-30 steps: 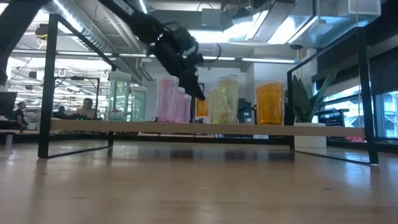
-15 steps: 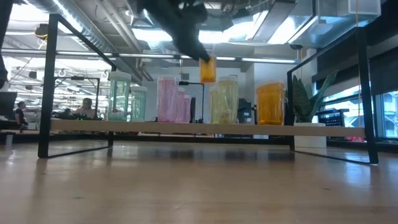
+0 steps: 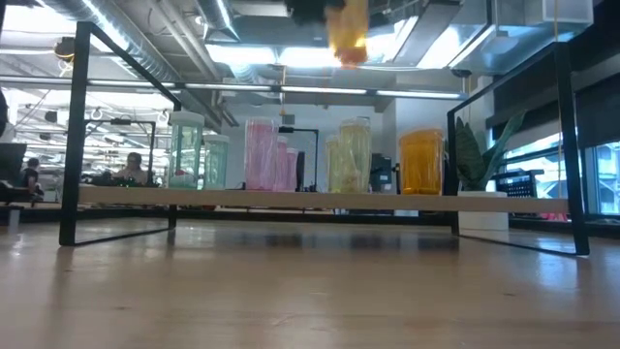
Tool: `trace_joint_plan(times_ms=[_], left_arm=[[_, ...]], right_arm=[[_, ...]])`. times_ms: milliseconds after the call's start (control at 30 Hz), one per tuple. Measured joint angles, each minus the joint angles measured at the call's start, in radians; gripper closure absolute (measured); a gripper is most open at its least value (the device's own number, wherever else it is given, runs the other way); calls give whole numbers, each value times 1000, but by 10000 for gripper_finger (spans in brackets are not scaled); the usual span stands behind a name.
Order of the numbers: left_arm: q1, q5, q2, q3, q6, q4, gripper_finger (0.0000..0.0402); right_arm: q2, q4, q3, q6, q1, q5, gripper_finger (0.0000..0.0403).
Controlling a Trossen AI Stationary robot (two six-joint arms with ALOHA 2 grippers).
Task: Pick and place medicine bottles onto shelf by color
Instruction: Put the orange pill bottle on the shelf aligned with the other orange pill bottles
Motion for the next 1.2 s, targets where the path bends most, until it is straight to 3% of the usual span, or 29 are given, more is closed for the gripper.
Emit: trace_joint_plan(times_ms=[400, 767, 1033, 1200], left_arm=[[-186, 0, 76, 0, 5, 227, 211], [-183, 12, 259, 0, 25, 381, 211], [-156, -103, 336, 0, 26, 400, 211], [-154, -119, 363, -1, 26, 395, 211]], right_arm=[[-21, 7, -3, 54, 0, 1, 134], [-21, 15, -4, 60, 0, 1, 134], [-21, 15, -4, 51, 0, 1, 134], [-21, 14, -4, 51, 0, 1, 134]])
